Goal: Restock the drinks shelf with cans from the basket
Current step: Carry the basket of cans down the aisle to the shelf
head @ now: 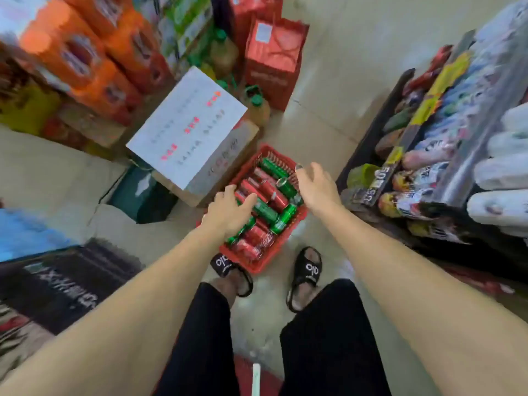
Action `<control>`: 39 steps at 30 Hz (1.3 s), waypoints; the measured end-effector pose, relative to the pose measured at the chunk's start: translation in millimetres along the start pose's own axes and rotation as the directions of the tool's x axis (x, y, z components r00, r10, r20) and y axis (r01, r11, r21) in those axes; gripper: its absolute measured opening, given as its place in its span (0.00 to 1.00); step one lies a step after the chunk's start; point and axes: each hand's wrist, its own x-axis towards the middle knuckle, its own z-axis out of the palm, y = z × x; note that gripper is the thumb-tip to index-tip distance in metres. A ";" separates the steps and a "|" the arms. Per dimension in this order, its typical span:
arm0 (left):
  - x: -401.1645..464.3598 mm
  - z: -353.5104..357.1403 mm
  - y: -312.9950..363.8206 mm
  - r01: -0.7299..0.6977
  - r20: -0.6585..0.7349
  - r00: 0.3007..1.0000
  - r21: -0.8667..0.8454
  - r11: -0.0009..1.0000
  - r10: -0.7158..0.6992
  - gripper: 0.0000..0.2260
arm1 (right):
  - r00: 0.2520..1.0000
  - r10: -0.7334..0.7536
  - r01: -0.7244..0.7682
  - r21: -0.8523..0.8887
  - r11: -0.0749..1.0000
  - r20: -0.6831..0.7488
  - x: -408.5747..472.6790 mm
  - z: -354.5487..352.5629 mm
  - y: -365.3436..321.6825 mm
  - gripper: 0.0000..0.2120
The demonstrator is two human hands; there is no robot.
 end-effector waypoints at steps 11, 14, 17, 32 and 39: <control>136.3 142.4 -112.4 0.512 -0.042 0.801 -0.469 0.720 -0.597 0.40 | 0.970 -0.061 0.138 -0.329 0.934 0.234 196.3 97.4 75.5 0.40; 163.7 174.9 -139.2 0.602 -0.054 0.681 -0.527 0.600 -0.730 0.44 | 0.966 -0.058 0.157 -0.392 0.906 0.254 246.4 124.1 93.9 0.39; 185.4 197.6 -166.0 0.618 -0.034 0.613 -0.602 0.506 -0.789 0.49 | 0.966 -0.046 0.157 -0.435 0.887 0.256 277.5 145.3 98.8 0.41; 213.6 233.8 -245.7 0.500 0.141 0.640 -0.823 0.271 -0.755 0.09 | 0.991 -0.011 0.060 -0.365 0.929 0.134 348.3 181.2 109.4 0.21; 208.9 228.6 -265.2 0.509 0.110 0.717 -0.757 0.409 -0.688 0.07 | 0.974 0.051 0.041 -0.393 0.919 0.221 344.1 169.7 127.5 0.21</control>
